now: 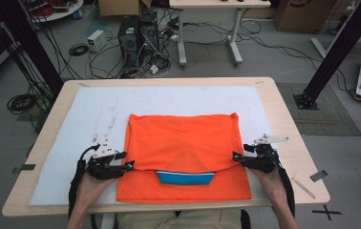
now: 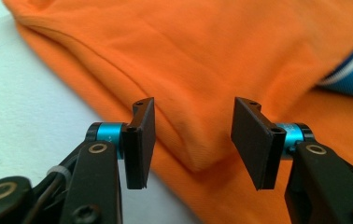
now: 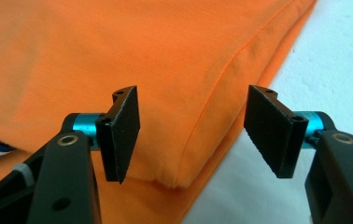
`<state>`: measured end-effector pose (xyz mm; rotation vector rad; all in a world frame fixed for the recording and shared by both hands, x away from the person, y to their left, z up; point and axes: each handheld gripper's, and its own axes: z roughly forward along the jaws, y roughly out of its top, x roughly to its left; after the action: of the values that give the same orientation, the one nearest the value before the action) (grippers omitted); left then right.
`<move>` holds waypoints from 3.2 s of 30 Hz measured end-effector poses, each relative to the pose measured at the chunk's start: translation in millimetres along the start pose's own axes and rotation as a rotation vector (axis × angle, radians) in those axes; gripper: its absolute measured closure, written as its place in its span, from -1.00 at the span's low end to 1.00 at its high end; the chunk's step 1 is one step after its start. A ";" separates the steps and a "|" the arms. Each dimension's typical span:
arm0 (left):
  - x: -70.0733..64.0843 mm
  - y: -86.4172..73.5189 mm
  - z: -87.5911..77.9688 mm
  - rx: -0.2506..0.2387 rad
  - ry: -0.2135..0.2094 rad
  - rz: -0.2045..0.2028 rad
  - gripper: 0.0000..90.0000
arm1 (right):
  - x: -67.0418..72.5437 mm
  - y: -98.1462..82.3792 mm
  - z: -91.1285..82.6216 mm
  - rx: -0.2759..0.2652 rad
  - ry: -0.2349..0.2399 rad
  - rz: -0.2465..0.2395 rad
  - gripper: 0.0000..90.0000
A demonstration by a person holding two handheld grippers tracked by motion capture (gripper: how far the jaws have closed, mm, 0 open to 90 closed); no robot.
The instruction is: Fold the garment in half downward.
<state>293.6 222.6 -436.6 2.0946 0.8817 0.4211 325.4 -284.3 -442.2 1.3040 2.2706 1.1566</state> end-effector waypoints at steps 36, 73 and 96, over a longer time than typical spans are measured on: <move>-5.8 -2.0 2.2 -0.001 0.001 0.003 0.83 | 17.8 -7.0 -11.8 0.090 -0.014 -0.243 0.88; -38.2 -37.8 -39.7 0.046 -0.183 0.027 0.83 | 31.8 -59.9 -60.3 0.070 0.156 -0.144 0.89; 20.1 35.1 -15.9 -0.045 0.040 0.027 0.08 | 3.9 5.6 -25.1 -0.030 0.013 -0.074 -0.31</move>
<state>314.5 230.6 -399.3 2.0654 0.8601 0.4939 311.9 -292.2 -421.3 1.1949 2.2810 1.1728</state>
